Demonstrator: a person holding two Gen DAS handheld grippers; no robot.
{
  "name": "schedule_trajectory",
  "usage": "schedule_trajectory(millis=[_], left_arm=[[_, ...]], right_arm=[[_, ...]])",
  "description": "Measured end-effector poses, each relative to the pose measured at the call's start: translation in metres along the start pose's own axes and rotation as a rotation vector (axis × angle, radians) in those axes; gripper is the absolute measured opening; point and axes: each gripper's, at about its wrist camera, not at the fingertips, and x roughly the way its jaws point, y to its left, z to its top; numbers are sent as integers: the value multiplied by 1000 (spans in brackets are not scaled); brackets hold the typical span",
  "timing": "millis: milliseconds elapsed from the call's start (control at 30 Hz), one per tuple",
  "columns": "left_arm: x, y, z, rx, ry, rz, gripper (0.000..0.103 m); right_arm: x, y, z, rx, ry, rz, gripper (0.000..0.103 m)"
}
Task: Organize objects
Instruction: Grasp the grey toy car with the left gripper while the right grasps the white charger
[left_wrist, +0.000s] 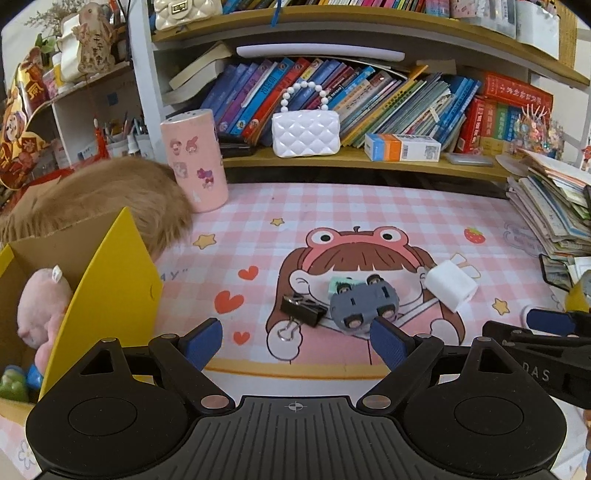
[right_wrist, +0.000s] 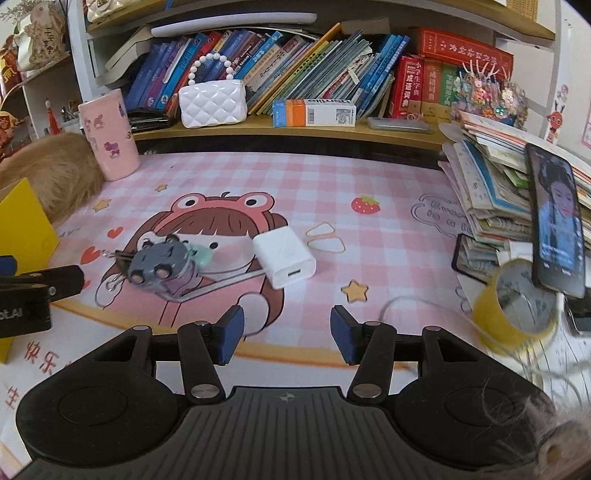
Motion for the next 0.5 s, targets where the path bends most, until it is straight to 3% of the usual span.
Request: schedule_trajectory(millis=[500], left_arm=[[28, 2, 15, -39, 21, 47, 89]], right_arm=[[56, -2, 22, -64, 7, 30, 53]])
